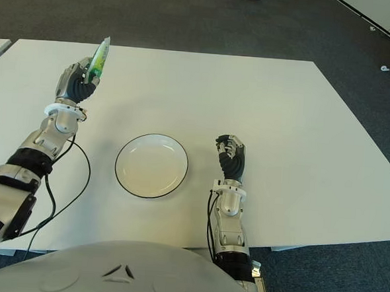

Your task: Put the toothpaste on the table into the plate.

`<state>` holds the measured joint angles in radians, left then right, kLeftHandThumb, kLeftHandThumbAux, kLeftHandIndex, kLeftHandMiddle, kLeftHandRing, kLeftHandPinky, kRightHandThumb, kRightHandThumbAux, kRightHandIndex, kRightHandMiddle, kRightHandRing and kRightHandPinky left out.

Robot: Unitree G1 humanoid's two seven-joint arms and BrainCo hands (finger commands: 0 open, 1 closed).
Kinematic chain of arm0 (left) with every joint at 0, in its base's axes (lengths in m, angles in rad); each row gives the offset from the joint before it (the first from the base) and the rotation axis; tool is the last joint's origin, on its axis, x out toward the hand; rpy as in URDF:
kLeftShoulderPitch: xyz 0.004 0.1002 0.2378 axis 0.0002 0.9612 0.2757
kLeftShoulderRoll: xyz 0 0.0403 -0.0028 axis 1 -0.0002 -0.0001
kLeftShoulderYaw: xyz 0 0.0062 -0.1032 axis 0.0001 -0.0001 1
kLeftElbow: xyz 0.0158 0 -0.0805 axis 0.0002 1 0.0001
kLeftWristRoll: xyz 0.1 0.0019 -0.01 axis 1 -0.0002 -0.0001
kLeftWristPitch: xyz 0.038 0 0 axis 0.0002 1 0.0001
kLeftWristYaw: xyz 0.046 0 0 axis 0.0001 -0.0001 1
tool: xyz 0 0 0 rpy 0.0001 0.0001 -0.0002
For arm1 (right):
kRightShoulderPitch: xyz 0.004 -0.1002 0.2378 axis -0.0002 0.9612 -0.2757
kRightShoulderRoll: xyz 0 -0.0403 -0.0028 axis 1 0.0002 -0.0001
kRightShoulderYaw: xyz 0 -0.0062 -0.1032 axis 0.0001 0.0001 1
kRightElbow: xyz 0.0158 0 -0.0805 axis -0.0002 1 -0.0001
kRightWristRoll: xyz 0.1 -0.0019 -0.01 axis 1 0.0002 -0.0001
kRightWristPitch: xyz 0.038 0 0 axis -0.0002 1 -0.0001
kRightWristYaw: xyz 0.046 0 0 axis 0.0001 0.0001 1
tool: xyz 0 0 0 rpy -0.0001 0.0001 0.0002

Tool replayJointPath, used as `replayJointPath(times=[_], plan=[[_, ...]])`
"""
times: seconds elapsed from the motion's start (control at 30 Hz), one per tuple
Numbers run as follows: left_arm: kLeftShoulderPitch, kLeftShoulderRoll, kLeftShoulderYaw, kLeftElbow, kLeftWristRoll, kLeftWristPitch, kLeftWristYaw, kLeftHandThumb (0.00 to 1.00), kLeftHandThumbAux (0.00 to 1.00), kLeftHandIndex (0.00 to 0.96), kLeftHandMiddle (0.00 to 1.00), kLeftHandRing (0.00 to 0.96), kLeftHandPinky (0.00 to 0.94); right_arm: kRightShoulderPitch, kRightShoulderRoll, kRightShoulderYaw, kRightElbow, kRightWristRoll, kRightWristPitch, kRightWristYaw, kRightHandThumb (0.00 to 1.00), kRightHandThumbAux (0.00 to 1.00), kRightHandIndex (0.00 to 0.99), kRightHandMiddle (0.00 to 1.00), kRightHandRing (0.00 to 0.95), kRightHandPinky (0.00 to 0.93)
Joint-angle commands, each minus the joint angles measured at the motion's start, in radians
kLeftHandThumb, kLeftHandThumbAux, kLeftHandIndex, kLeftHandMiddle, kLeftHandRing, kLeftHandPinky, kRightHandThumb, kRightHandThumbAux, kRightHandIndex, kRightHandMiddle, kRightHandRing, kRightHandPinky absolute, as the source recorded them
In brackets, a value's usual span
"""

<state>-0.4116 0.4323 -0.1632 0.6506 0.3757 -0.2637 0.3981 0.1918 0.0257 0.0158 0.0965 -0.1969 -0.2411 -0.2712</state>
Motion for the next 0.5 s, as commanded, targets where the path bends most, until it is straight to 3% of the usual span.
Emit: replayJointPath(times=[0.03, 0.5], plan=[[0.034, -0.027, 0.041, -0.091, -0.045, 0.033, -0.055, 0.72, 0.705, 0.441, 0.845, 0.833, 0.84, -0.008, 0.001, -0.003, 0.015, -0.001, -0.001, -0.001, 0.705, 0.73, 0.428, 0.482, 0.453, 0.443], [0.091, -0.058, 0.11, -0.219, -0.097, 0.026, -0.14, 0.72, 0.705, 0.441, 0.859, 0.845, 0.849, -0.011, 0.001, -0.004, 0.016, 0.0, 0.0, 0.0, 0.705, 0.73, 0.428, 0.482, 0.456, 0.458]])
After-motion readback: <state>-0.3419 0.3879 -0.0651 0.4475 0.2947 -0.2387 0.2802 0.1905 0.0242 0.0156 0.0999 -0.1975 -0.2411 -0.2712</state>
